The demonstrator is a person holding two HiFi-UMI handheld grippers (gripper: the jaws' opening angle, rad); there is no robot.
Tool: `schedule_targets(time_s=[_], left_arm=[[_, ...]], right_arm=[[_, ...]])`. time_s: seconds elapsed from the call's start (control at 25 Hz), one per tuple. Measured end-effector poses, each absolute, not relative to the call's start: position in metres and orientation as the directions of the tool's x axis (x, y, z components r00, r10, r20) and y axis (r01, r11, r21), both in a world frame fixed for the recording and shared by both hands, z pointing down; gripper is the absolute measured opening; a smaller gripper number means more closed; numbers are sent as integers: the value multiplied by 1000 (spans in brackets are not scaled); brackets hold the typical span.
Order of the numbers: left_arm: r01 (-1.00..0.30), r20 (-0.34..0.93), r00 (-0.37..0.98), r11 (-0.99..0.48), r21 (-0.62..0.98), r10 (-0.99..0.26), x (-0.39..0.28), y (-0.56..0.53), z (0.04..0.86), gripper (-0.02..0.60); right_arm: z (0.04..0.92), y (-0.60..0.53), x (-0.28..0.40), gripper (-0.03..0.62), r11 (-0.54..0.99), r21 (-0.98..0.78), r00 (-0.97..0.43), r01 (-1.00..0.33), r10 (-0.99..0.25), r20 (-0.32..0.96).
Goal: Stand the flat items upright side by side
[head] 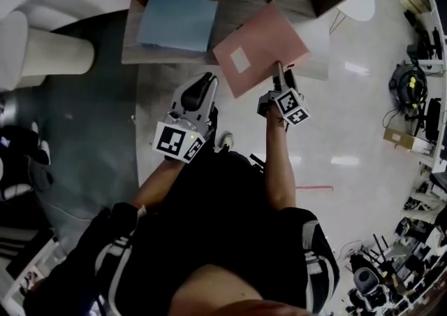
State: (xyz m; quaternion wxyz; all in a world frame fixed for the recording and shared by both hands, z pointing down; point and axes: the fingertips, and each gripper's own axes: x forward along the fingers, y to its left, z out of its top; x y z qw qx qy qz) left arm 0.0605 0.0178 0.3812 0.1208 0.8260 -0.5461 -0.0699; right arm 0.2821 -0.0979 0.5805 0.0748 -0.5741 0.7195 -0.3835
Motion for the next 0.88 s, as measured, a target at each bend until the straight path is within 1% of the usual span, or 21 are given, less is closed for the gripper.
schedule_targets(time_s=[0.16,0.32,0.4,0.52,0.6,0.88], left_arm=[[-888,3,387,-372,271,-922,49,10,374,57],[-884,-22,392,-384,267,-920,35,-5,365,57],[-880,-34,398,-392,270,-917,28,-14,361,57],[-872,-52,411,-409,271,-910,20,-27,350,57],[-866,-67,420,-422,269,-905,16,-38,344,57],[-842,-89,461,-467,269,-883,-1,-76,336,55]], right_arm=[[551,-108,260,281,139,-507,-326,-850,-897,299],[522,-120,237,279,213,-315,-299,-925,-919,255],[512,-125,224,279,233,-208,-281,-950,-928,246],[501,-130,214,279,221,-87,-236,-971,-941,243],[495,-135,210,279,197,-47,-202,-979,-950,239],[487,-150,201,279,142,-26,-144,-990,-965,217]])
